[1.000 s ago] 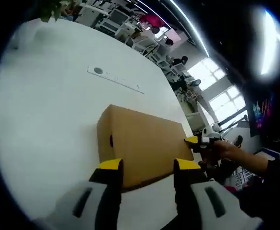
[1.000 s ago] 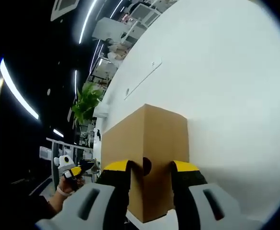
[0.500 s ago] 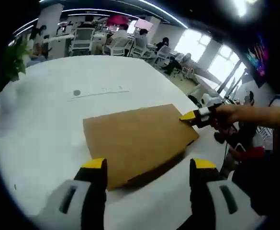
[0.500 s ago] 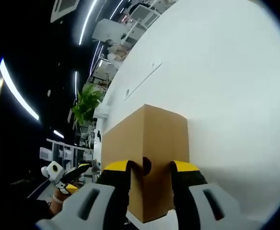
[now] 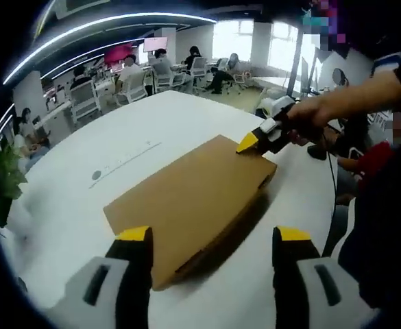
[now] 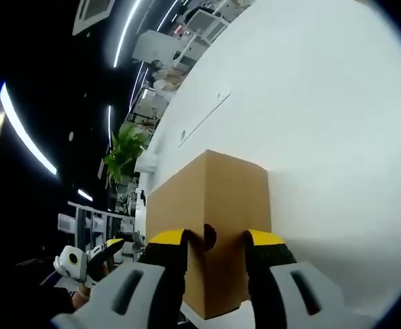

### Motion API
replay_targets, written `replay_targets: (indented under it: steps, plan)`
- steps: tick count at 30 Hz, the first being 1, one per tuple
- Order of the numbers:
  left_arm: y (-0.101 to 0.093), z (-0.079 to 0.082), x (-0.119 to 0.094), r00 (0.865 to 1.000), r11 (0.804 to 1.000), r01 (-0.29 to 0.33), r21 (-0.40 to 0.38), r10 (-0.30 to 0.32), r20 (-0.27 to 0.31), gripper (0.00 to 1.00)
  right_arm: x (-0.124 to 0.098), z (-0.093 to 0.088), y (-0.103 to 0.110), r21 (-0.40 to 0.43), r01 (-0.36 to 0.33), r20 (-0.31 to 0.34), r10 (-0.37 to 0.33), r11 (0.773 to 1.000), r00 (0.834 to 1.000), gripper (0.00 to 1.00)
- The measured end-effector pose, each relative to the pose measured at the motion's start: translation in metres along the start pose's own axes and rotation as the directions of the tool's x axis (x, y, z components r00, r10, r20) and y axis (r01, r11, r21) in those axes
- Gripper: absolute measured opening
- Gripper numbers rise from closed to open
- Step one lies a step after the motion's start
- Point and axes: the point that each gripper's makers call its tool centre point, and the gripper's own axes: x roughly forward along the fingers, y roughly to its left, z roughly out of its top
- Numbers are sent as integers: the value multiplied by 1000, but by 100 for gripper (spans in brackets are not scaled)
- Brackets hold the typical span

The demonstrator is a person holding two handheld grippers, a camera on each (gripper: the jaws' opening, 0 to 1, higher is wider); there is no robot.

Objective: Operate the shoe box by opening the lid, removing the specified soft item, and placing it in the target area until the item is outside and the box remains undamaged.

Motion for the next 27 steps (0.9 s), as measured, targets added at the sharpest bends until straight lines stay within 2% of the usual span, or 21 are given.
replay_targets:
  steps: [2, 5, 7, 10, 13, 14, 16, 18, 19, 20, 23, 24, 25, 26, 27]
  plan:
    - [-2, -2, 3, 1000, 999, -2, 43, 2, -1, 73, 0, 0, 0, 1, -2, 2, 2, 1000, 1000, 33]
    - [-3, -2, 4, 999, 987, -33, 155, 36, -15, 71, 1, 1, 0, -1, -1, 0, 1, 1000, 1000, 33]
    - [3, -13, 11, 998, 972, -40, 232, 51, -42, 71, 1, 1, 0, -1, 0, -3, 0, 1000, 1000, 33]
    - [-8, -10, 14, 997, 951, -44, 306, 62, -50, 70, 1, 1, 0, 0, 0, -6, 0, 1000, 1000, 33]
    - [-3, -15, 20, 995, 925, -62, 374, 89, -55, 69, 1, 0, 1, -2, -1, -9, 1, 1000, 1000, 33]
    - [-3, -14, 20, 993, 901, -77, 427, 108, -49, 68, 1, 0, 1, -2, 0, -11, 0, 1000, 1000, 33]
    - [-2, -19, 25, 992, 873, -80, 481, 119, -51, 66, 1, 1, 0, 2, 0, -12, 0, 1000, 1000, 33]
    - [-3, -22, 29, 989, 831, -92, 548, 142, -49, 66, 1, 1, 0, 2, -1, -12, 1, 1000, 1000, 33]
    - [-3, -23, 30, 988, 826, -95, 556, 146, -48, 66, 1, 1, 0, 3, -1, -12, 1, 1000, 1000, 33]
    - [-2, -26, 34, 985, 798, -103, 594, 165, -52, 66, 1, 1, 0, 4, -2, -12, 2, 1000, 1000, 33]
    - [0, -29, 41, 980, 755, -122, 645, 196, -44, 65, 1, 1, 0, 7, -3, -10, 3, 1000, 1000, 33]
    - [-1, -30, 42, 979, 748, -124, 652, 198, -42, 65, 1, 1, 0, 7, -3, -9, 4, 1000, 1000, 33]
    - [-1, -30, 43, 979, 730, -126, 672, 200, -34, 63, 1, 0, 1, 8, -4, -8, 4, 1000, 1000, 33]
    - [0, -29, 44, 978, 691, -135, 710, 208, -17, 60, 1, 1, 0, 10, -6, -8, 6, 1000, 1000, 33]
    - [0, -32, 46, 977, 688, -136, 713, 213, -19, 59, 1, 1, 0, 13, -8, -7, 8, 1000, 1000, 33]
